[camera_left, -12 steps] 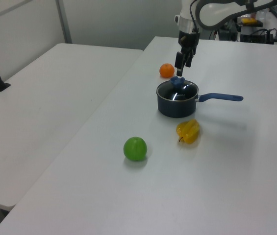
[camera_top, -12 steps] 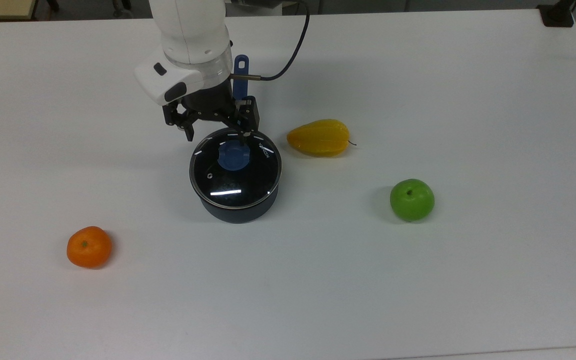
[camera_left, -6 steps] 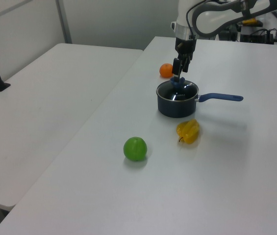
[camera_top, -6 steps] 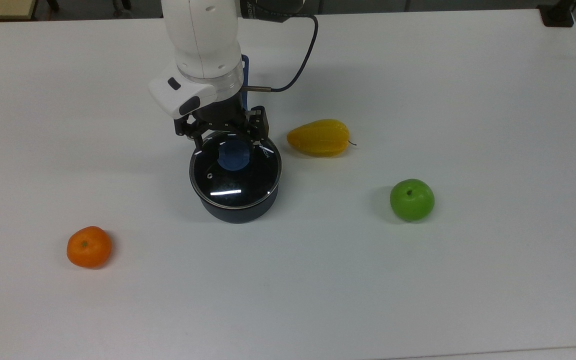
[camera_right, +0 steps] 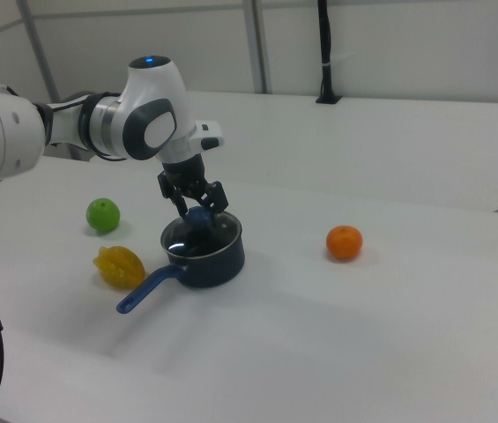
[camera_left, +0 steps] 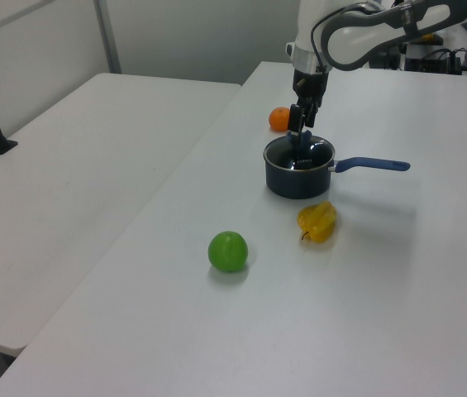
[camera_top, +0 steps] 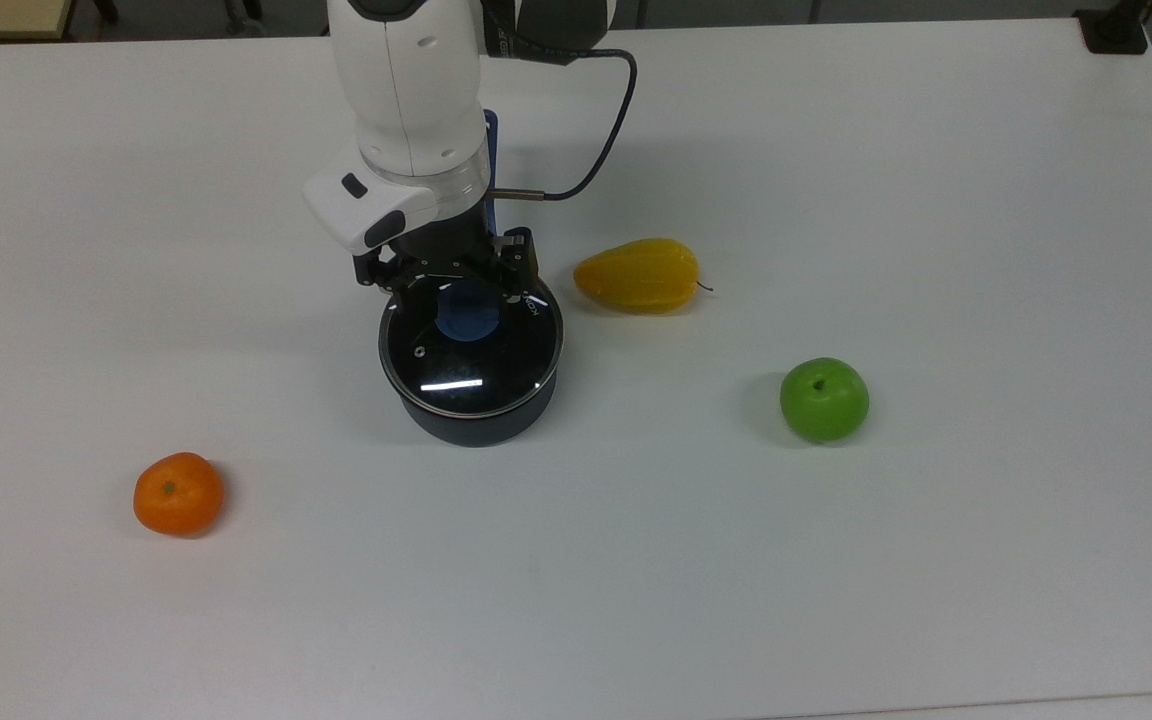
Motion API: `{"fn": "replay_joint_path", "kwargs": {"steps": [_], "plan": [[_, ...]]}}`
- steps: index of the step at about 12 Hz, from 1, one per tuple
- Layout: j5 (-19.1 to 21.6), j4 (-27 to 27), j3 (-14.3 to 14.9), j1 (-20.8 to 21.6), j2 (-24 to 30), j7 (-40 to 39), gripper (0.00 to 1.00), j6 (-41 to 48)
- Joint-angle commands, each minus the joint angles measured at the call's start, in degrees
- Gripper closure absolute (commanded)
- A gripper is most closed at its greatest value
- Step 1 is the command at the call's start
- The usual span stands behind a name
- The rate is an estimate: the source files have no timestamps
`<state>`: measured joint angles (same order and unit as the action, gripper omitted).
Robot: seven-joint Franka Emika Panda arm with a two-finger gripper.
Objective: Open lid
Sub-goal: 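Close the gripper on the blue knob of the glass lid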
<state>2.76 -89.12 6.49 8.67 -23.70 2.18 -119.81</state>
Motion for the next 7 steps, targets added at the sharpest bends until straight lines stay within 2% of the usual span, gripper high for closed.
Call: {"fn": "replay_joint_path", "kwargs": {"steps": [1, 3, 7], "plan": [[-0.39, 0.35, 0.19, 0.47, -0.2, -0.95, 0.2, -0.95], [-0.39, 0.35, 0.19, 0.65, -0.2, -0.78, 0.37, -0.95], [-0.56, 0.35, 0.19, 1.97, -0.03, -0.51, 0.53, -0.86]]}}
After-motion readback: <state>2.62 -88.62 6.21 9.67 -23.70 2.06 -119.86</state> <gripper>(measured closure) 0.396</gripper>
